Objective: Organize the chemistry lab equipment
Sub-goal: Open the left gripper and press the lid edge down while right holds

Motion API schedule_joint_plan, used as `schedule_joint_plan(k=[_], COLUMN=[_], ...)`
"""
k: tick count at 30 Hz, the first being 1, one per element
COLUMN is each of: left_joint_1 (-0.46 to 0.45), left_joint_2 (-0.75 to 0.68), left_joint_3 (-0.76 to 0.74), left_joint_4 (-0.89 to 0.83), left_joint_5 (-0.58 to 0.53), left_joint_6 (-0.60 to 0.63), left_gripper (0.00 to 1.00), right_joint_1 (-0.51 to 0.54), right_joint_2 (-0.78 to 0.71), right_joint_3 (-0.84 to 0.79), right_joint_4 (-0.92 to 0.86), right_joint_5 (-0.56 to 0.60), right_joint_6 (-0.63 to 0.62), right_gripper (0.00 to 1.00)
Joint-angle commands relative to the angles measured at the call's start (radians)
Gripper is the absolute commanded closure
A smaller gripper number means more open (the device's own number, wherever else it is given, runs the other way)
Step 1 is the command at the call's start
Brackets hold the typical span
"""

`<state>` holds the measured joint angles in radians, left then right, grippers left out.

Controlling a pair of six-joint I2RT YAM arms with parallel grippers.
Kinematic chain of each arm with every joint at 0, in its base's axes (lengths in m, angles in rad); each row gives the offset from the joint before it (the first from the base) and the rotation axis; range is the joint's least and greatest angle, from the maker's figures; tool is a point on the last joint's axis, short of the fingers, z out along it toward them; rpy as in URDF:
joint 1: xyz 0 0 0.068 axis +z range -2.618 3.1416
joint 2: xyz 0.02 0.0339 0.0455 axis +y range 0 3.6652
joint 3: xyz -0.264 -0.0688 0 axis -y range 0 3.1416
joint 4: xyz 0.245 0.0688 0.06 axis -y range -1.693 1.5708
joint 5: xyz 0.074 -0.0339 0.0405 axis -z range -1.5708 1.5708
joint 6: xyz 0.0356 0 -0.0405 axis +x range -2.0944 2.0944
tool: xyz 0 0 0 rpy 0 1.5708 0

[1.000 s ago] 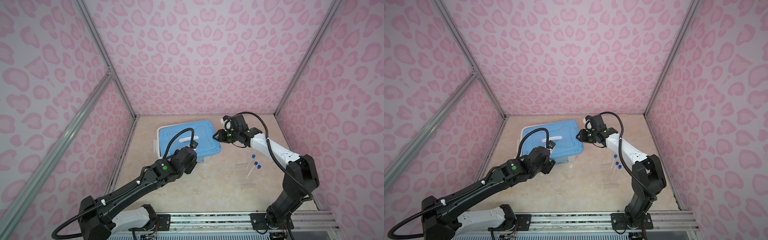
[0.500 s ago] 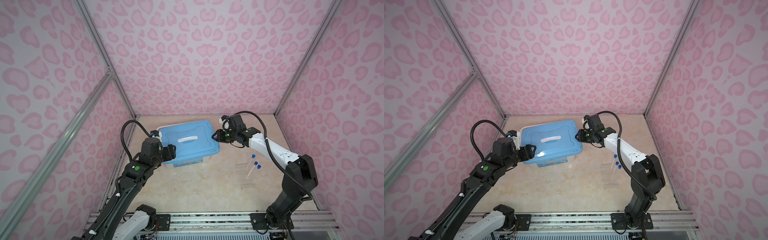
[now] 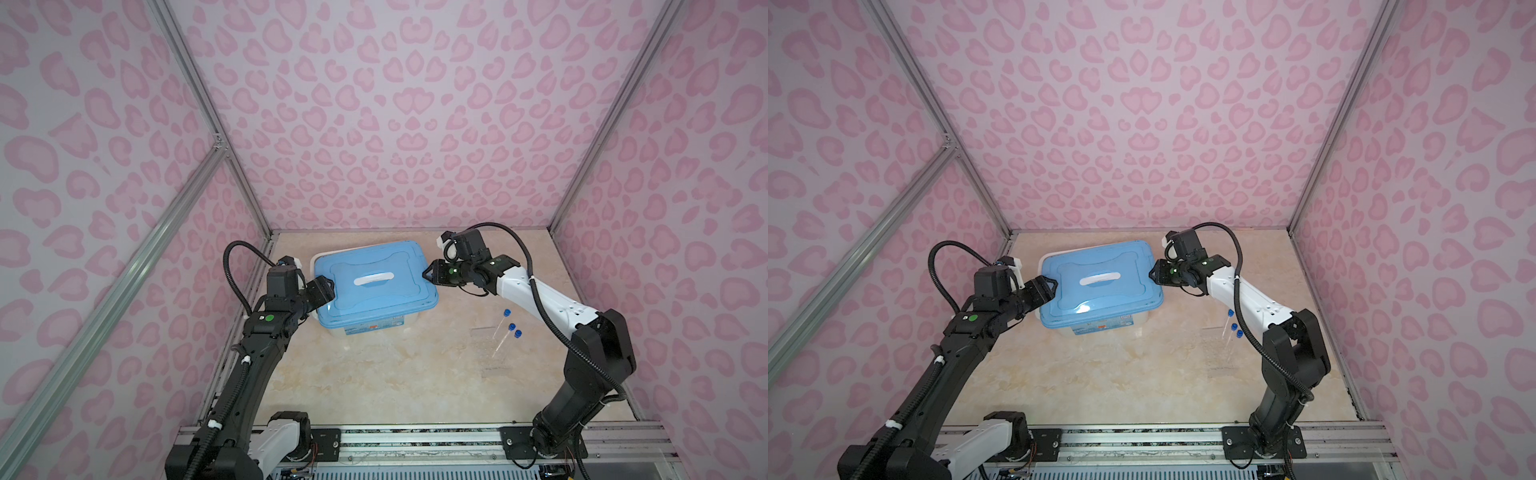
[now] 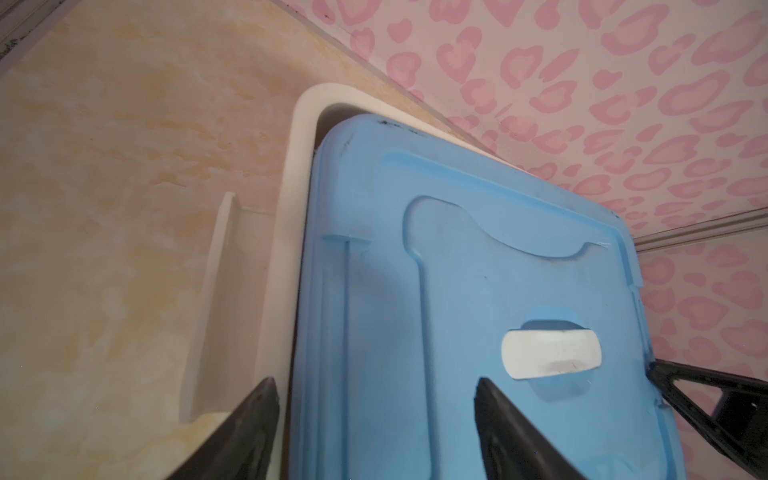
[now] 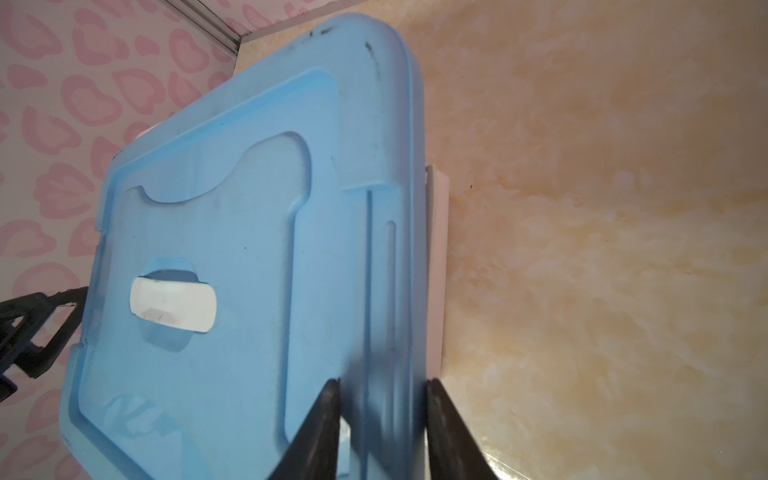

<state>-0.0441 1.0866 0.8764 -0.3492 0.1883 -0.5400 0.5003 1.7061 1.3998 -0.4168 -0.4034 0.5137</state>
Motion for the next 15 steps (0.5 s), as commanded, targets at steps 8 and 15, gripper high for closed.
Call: schedule_joint_plan(k=[8, 15], left_joint_1=[0.005, 0.020], left_joint_2=[-0.011, -0.025], left_joint_3=[-0.008, 0.013], left_joint_4=[0.027, -0.015], left_joint_5=[-0.018, -0.091], left_joint_6=[0.014, 0.042], left_gripper=[0.24, 0.20], right_joint_1=[0.004, 0.005], right_joint_2=[0.003, -0.018], right_joint_3=[0.005, 0.002], right_joint_4=[0.015, 0.039], right_joint_5=[-0.034, -0.030], right_joint_6=[-0.006, -0.007], right_gripper=[0.67, 0.68])
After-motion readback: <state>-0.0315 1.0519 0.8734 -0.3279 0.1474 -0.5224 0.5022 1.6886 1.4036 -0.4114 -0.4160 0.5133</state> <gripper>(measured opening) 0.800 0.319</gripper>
